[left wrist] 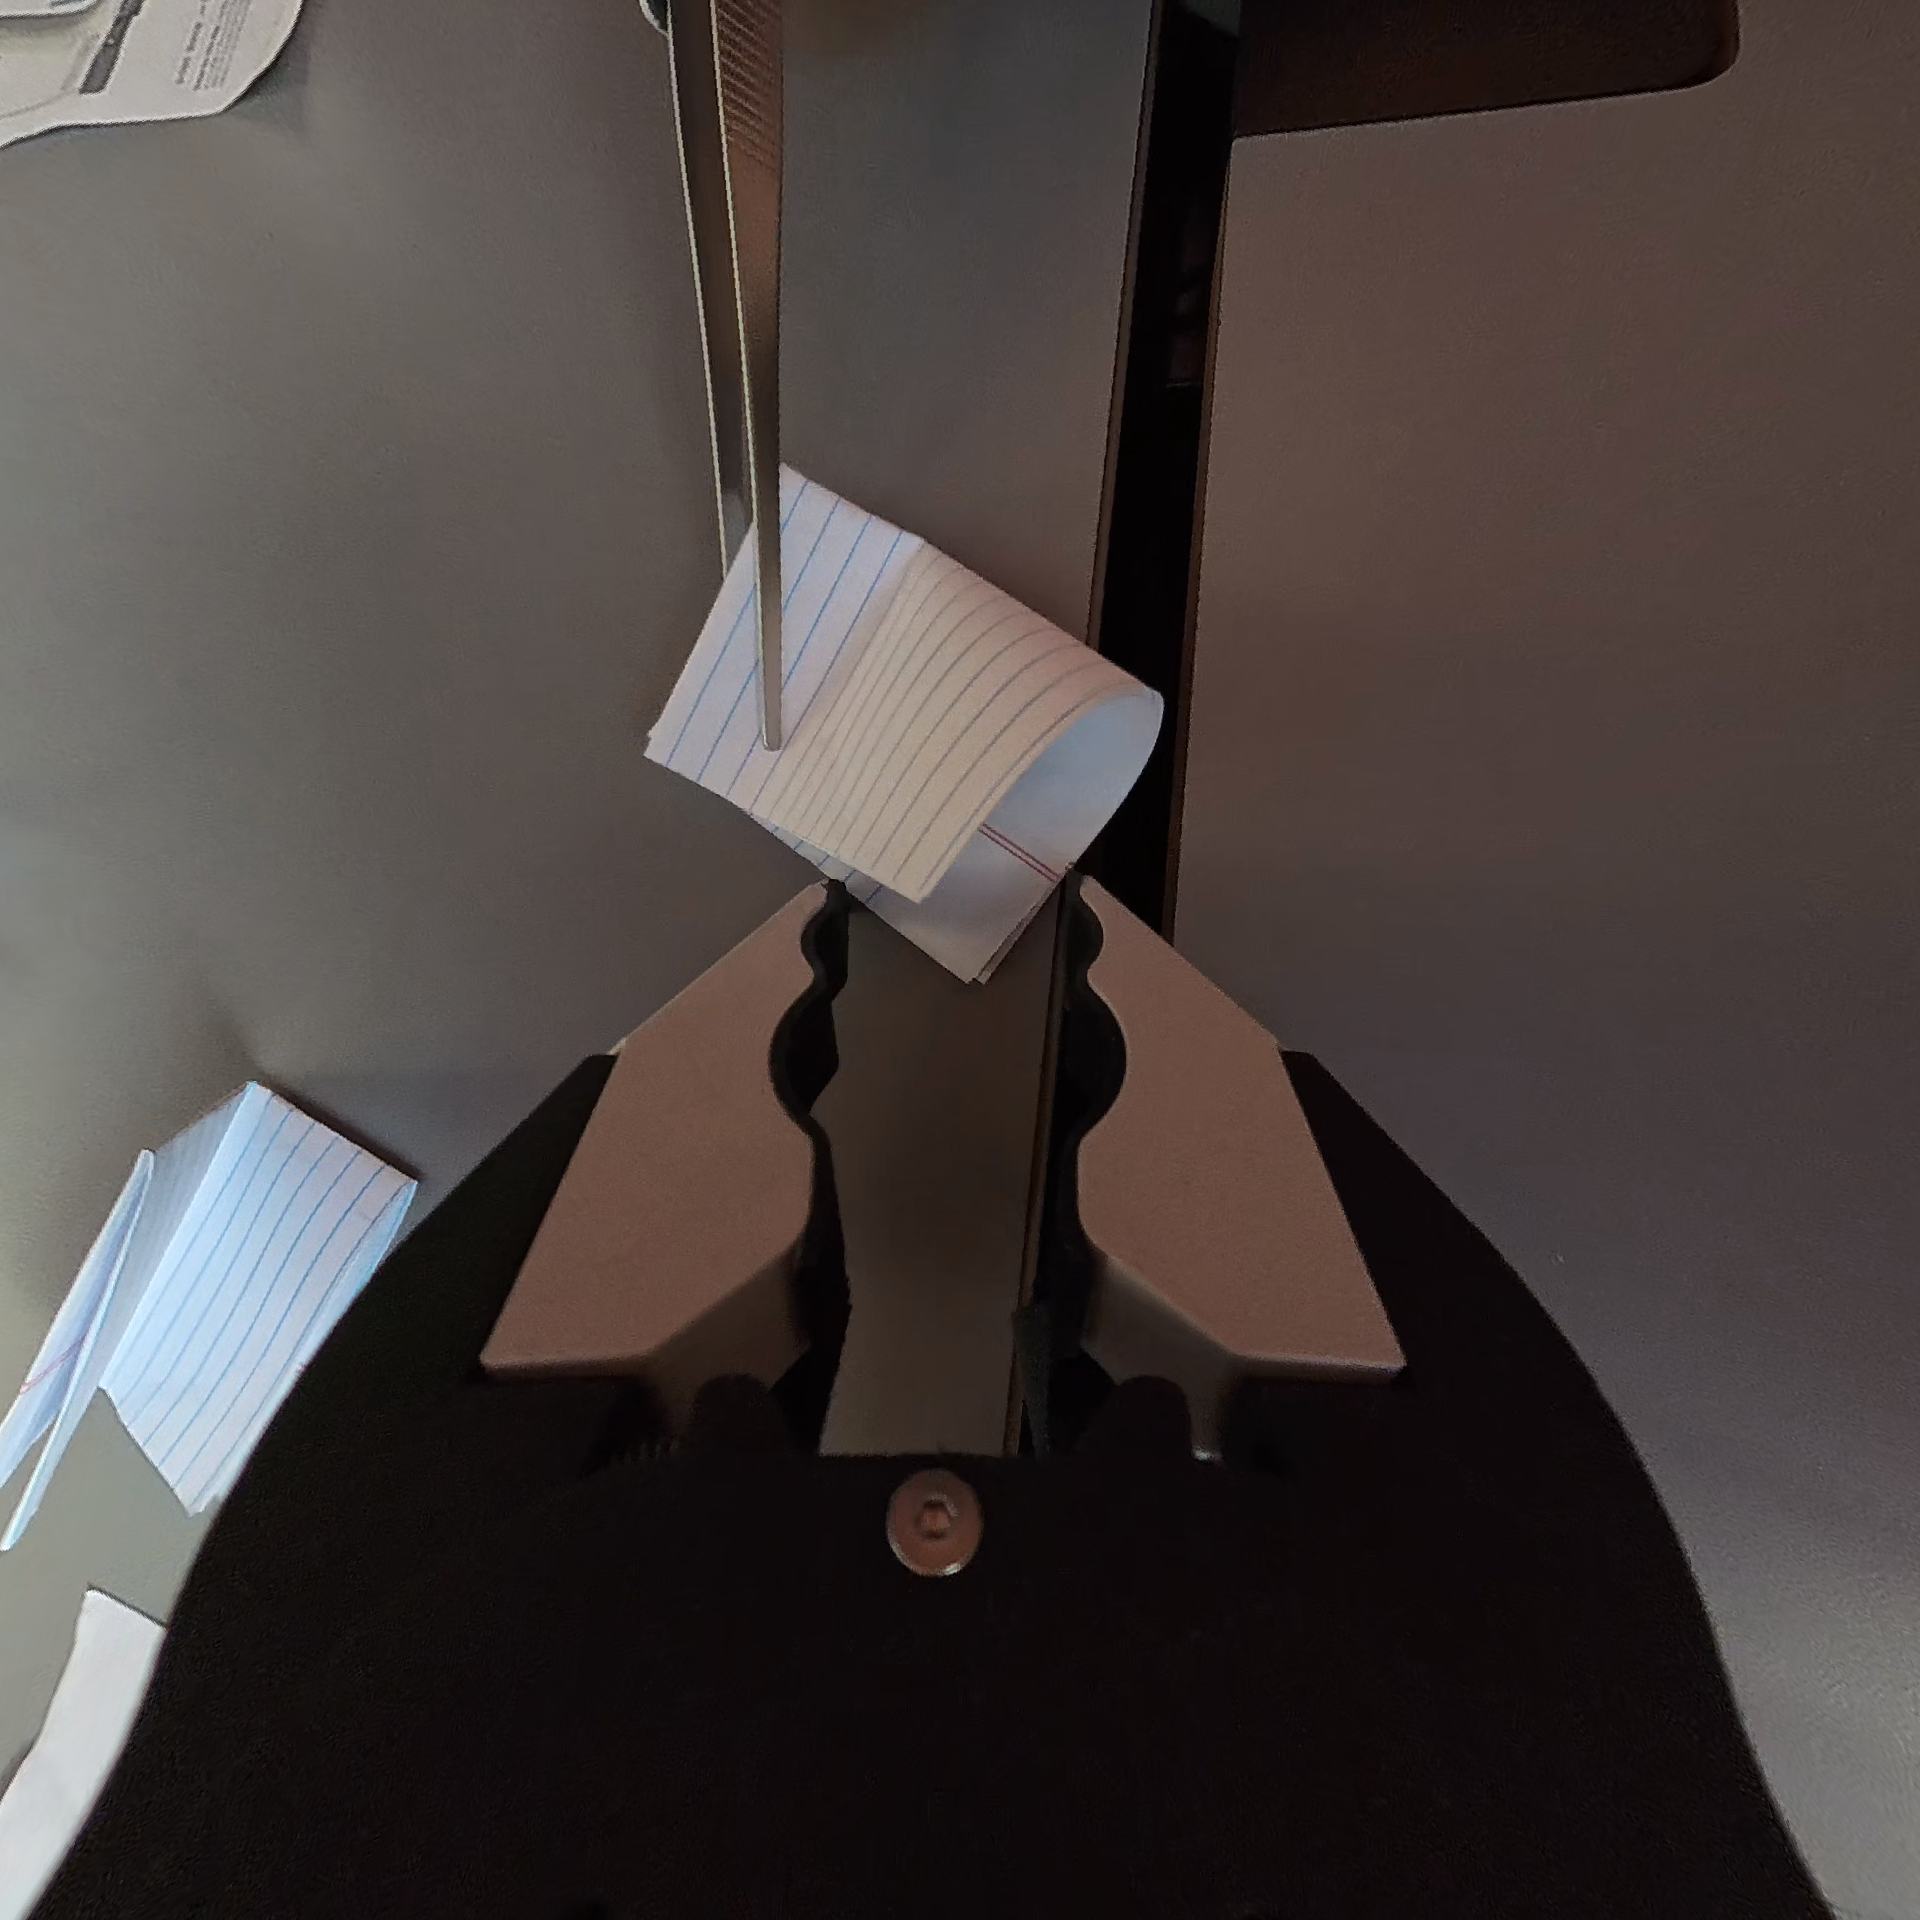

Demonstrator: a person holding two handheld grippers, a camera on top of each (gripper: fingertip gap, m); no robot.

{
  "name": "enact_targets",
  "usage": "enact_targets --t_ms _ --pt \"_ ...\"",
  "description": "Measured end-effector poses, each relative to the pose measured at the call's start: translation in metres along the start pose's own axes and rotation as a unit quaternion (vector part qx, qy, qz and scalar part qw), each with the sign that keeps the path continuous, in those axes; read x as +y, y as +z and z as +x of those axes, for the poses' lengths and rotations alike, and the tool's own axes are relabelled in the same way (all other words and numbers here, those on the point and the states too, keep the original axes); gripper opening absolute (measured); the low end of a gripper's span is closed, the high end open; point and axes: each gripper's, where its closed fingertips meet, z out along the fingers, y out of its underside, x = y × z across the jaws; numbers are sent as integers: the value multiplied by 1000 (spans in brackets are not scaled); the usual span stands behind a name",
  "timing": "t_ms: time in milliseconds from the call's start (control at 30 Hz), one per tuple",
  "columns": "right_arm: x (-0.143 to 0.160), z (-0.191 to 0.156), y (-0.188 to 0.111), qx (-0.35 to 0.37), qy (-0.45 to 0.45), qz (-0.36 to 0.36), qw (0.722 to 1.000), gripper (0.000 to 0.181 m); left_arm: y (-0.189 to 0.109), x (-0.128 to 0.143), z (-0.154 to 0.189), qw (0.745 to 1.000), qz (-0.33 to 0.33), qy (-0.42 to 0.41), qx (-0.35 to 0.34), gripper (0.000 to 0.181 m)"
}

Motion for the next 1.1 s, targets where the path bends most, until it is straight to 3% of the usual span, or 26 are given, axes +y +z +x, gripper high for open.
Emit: enact_targets --t_ms 333,733,900,1000,1100 --pt "-4 8 1 9 81 -10 997 15 0 -1 1 1000 19 -1 -9 39" --pt "-7 14 -4 23 89 -8 996 14 -3 -2 3 998 21 26 -49 33" --pt "-8 13 -4 22 76 -13 997 15 -8 -14 16 998 37 47 -13 26" --pt "-9 11 -4 21 60 -16 998 15 -2 -4 20 997 -3 78 3 25" --pt "-10 8 -3 24 45 -22 998 15 -2 -4 20 998 2 65 14 22"
